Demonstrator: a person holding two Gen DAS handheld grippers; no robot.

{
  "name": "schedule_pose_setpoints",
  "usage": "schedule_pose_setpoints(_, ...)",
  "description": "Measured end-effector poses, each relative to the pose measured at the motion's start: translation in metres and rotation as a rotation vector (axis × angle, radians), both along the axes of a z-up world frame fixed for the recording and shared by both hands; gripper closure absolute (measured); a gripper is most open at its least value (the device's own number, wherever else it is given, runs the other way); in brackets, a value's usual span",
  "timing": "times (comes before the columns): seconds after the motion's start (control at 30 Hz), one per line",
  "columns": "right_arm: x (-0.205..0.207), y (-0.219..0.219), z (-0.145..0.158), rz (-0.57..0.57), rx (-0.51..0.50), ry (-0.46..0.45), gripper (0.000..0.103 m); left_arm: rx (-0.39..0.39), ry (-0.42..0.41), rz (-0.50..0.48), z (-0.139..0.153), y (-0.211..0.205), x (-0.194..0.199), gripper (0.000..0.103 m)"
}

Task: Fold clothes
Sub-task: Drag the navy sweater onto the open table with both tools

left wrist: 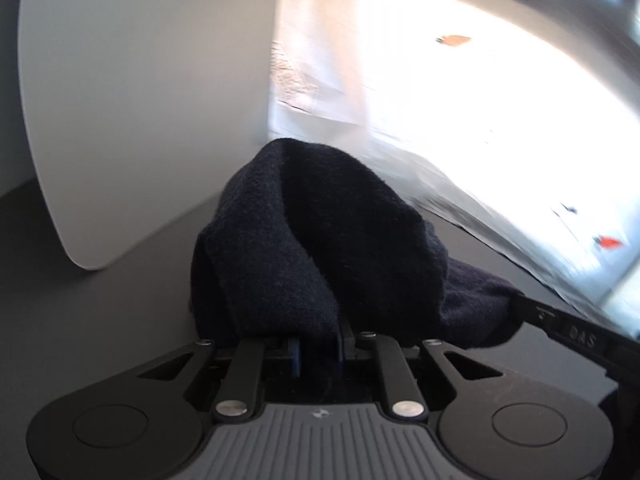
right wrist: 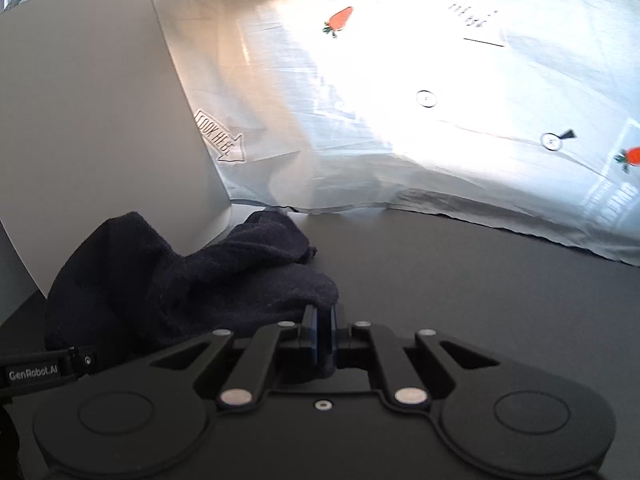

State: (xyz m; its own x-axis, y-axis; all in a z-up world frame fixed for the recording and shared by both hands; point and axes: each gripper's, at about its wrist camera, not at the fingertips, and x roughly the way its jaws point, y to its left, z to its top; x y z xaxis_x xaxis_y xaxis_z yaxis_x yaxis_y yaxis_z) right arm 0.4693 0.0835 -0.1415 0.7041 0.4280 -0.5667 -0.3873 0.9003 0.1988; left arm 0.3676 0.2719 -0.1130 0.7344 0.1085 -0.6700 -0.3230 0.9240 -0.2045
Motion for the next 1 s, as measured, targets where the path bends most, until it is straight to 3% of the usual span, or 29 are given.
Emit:
schedule_pose_setpoints(0.3, -0.067, -0.131, 0.006, -0.215, -0.019, 0.003, 0.097, -0.002, 0.01, -0.288, 0.007, -0.103, -0.051, 0.086)
schedule_pose_setpoints(0.57, -0.111, -0.247, 0.019, -0.434, -0.033, 0.003, 0.098, -0.016, 0.074, -0.572, -0.019, -0.21, -0.083, 0.083)
schedule_pose_setpoints(0.6, -0.116, -0.259, 0.019, -0.457, -0.034, 0.011, 0.103, -0.008, 0.09, -0.59, -0.022, -0.22, -0.084, 0.082)
schedule_pose_setpoints(0.7, -0.13, -0.29, 0.02, -0.505, -0.051, 0.013, 0.103, 0.004, 0.131, -0.608, -0.03, -0.242, -0.081, 0.077)
schedule_pose_setpoints(0.83, -0.138, -0.32, 0.023, -0.524, -0.018, 0.037, 0.102, 0.021, 0.126, -0.589, -0.024, -0.251, -0.084, 0.072)
schedule_pose_setpoints(1.0, -0.131, -0.307, 0.015, -0.475, 0.048, 0.096, 0.092, -0.079, 0.076, -0.559, -0.008, -0.23, -0.091, 0.072)
